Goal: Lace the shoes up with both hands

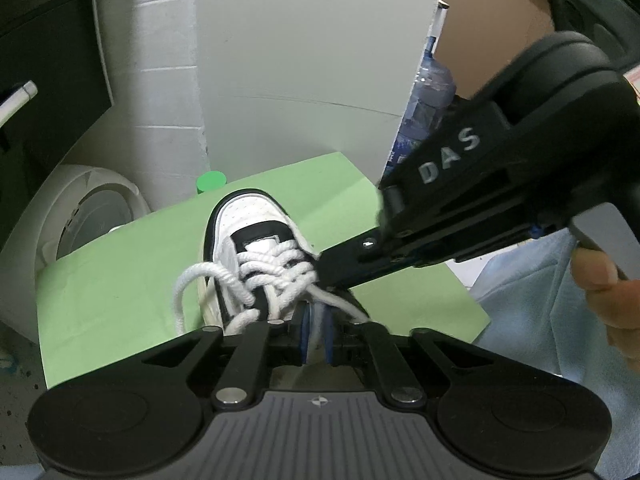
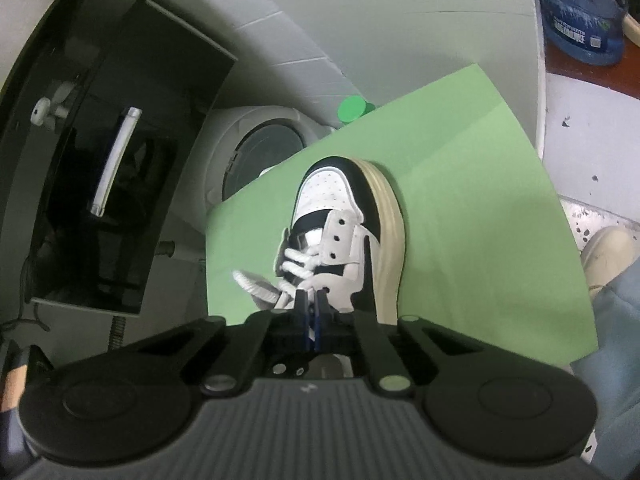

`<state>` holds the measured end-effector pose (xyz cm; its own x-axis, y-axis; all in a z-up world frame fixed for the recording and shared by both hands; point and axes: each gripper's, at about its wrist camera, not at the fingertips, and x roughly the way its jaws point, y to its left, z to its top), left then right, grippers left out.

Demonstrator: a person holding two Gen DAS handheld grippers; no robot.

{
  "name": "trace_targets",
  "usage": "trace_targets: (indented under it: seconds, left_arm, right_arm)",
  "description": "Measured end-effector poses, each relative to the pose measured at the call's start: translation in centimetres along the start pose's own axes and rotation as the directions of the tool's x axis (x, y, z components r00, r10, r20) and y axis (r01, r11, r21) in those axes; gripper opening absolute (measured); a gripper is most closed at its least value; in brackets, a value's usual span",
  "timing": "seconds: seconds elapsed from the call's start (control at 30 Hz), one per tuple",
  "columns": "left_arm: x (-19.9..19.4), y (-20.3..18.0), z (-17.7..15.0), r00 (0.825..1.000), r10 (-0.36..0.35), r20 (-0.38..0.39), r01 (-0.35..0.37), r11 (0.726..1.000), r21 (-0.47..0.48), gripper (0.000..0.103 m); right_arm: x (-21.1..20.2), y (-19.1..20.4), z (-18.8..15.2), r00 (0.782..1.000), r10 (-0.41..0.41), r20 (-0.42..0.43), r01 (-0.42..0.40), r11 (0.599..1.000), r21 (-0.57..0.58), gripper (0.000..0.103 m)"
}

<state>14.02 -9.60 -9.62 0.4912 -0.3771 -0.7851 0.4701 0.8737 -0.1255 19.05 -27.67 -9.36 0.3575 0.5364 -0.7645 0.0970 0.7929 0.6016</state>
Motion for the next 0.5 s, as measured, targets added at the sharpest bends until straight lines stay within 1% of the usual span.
trace_targets:
  seconds: [0.07, 0.13, 0.17, 0.23, 0.3, 0.33, 0.37, 0.4, 0.43, 0.47, 0.5]
  left_arm:
    - [-0.2, 0.1, 0.0, 1.000, -0.002, 0.000, 0.002, 1.000, -0.010, 0.017]
    - [-0.4, 0.1, -0.1, 1.000, 0.008, -0.007, -0.008, 1.000, -0.009, 0.019]
    - [-0.5, 0.1, -0.2, 1.000, 0.015, -0.012, -0.015, 1.000, -0.009, 0.020]
    - [-1.0, 0.0, -0.2, 1.000, 0.014, -0.009, -0.014, 1.000, -0.015, 0.022]
    - [-1.7, 0.0, -0.2, 1.000, 0.007, -0.004, -0.008, 1.000, -0.024, 0.024]
    - [-2.0, 0.0, -0.2, 1.000, 0.004, -0.001, -0.004, 1.000, -0.028, 0.029]
    - [-2.3, 0.0, -0.2, 1.000, 0.001, 0.001, -0.001, 0.999, -0.033, 0.034]
    - [-2.7, 0.0, -0.2, 1.000, -0.002, 0.004, 0.002, 0.999, -0.037, 0.035]
    - [-3.0, 0.0, -0.2, 1.000, -0.005, 0.007, 0.005, 0.999, -0.041, 0.037]
    - [-3.3, 0.0, -0.2, 1.000, -0.008, 0.010, 0.009, 0.999, -0.045, 0.042]
    - [-3.8, 0.0, -0.3, 1.000, -0.004, 0.016, 0.005, 0.999, -0.047, 0.045]
  right_arm:
    - [-0.3, -0.7, 0.2, 1.000, 0.017, 0.006, -0.017, 0.999, 0.039, 0.002]
    - [-0.5, -1.5, 0.4, 0.999, 0.031, 0.015, -0.032, 0.996, 0.082, 0.002]
    - [-0.7, -1.7, 0.5, 0.999, 0.027, 0.029, -0.030, 0.995, 0.094, 0.000]
    - [-1.4, -1.7, 0.7, 0.997, 0.019, 0.069, -0.025, 0.996, 0.087, 0.000]
    - [-2.0, -1.9, 1.0, 0.995, 0.037, 0.093, -0.045, 0.995, 0.084, 0.000]
    - [-2.1, -2.0, 1.1, 0.994, 0.037, 0.099, -0.045, 0.996, 0.077, 0.001]
    - [-2.2, -1.9, 1.0, 0.994, 0.025, 0.105, -0.032, 0.998, 0.062, 0.001]
    - [-2.3, -1.8, 1.0, 0.994, 0.011, 0.111, -0.016, 0.999, 0.045, 0.004]
    - [-2.4, -1.6, 0.9, 0.993, -0.010, 0.118, 0.008, 1.000, 0.019, 0.007]
    - [-2.5, -1.2, 0.7, 0.991, -0.038, 0.128, 0.040, 0.999, -0.015, 0.008]
    - [-2.6, -0.9, 0.5, 0.988, -0.065, 0.140, 0.073, 0.996, -0.048, 0.013]
